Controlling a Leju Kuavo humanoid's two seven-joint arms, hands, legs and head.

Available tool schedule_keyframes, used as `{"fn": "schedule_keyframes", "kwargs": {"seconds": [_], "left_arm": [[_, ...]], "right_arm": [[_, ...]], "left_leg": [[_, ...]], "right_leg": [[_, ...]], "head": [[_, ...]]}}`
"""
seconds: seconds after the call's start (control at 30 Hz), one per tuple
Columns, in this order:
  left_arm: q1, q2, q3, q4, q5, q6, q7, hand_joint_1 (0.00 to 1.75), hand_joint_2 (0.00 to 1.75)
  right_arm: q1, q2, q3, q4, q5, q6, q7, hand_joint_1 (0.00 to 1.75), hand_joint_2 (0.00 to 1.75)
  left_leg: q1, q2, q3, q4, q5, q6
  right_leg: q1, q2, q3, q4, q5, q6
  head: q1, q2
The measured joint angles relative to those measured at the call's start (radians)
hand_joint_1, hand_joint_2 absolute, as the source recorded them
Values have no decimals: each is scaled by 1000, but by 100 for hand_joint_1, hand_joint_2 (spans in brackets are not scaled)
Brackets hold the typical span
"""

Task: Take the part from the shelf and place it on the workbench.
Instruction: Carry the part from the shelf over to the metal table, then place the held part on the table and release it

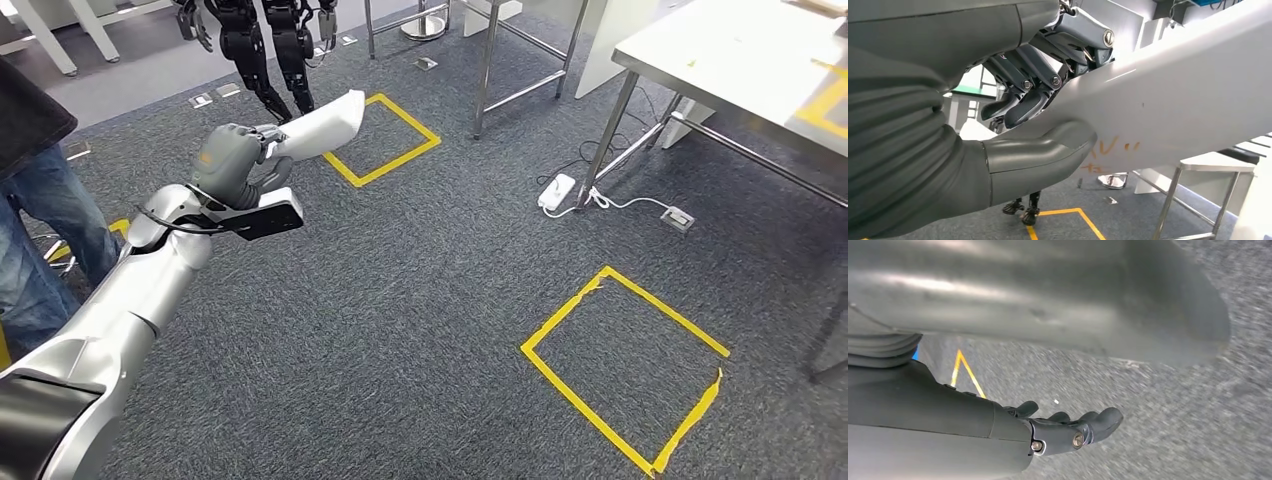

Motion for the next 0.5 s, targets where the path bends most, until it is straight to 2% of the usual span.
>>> {"fn": "schedule_keyframes", "kwargs": {"seconds": [0.07, 0.1, 0.13, 0.17, 0.2, 0.23, 0.27, 0.3, 0.37, 0.4, 0.43, 0.5], "left_arm": [[-5, -3, 0, 0, 3, -8, -4, 175, 175], [-7, -4, 0, 1, 6, -14, -7, 175, 175], [-8, -4, 0, 2, 8, -17, -10, 175, 175], [-7, -3, 0, 3, 10, -20, -11, 175, 175], [-6, -4, 0, 4, 11, -21, -12, 175, 175], [-6, -4, 0, 5, 11, -22, -13, 175, 175], [-6, -4, 0, 5, 11, -23, -13, 175, 175], [-7, -4, 0, 5, 11, -23, -14, 175, 175], [-9, -3, 0, 4, 11, -23, -14, 175, 175], [-11, -3, 0, 4, 12, -23, -14, 175, 175], [-11, -4, 0, 4, 12, -23, -15, 175, 175], [-12, -9, 0, 2, 12, -23, -15, 175, 175]], "right_arm": [[1, 1, 0, 0, 0, 0, -1, 0, 0], [-1, 1, 0, 0, 0, 0, -2, 0, 0], [-3, 2, 0, 0, 0, 0, -2, 0, 0], [-4, 2, 0, 0, 0, 0, -2, 0, 0], [-3, 2, 0, 0, 0, 0, -2, 0, 0], [-3, 2, 0, 0, -1, 0, -2, 0, 0], [-2, 2, 0, 0, -1, 0, -2, 0, 0], [-2, 2, 0, 0, -1, 0, -3, 0, 0], [-3, 1, 0, 0, -1, 0, -4, 0, 0], [-3, 1, 0, 0, -1, 0, -5, 0, 0], [-3, 2, 0, 0, -1, 1, -5, 0, 0], [-2, 2, 0, 0, -1, 1, -6, 0, 0]], "left_leg": [[0, 23, 4, -8, 5, 15], [-2, 35, 5, -10, 6, 20], [-4, 46, 5, -10, 5, 24], [-6, 59, 4, -10, 5, 25], [-7, 71, 4, -10, 4, 26], [-8, 82, 4, -10, 3, 26], [-9, 94, 5, -9, 2, 26], [-10, 104, 7, -9, 1, 25], [-14, 122, 9, -8, -4, 18], [-16, 130, 11, -8, -6, 14], [-18, 137, 13, -9, -8, 9], [-18, 148, 17, -10, -13, -1]], "right_leg": [[4, -51, -22, 45, -28, 8], [6, -83, -47, 98, -56, 9], [7, -100, -79, 163, -87, 11], [7, -105, -109, 226, -112, 12], [7, -107, -128, 265, -122, 11], [7, -108, -128, 268, -114, 10], [8, -112, -107, 230, -90, 8], [9, -123, -68, 161, -59, 5], [17, -153, 0, 36, -19, -5], [20, -161, 16, 4, -13, -10], [23, -161, 18, -4, -15, -16], [20, -142, 19, -9, -11, -26]], "head": [[6, 0], [9, 0], [12, 0], [13, 0], [14, 0], [14, 0], [15, 0], [15, 0], [15, 0], [14, 0], [14, 0], [13, 0]]}}
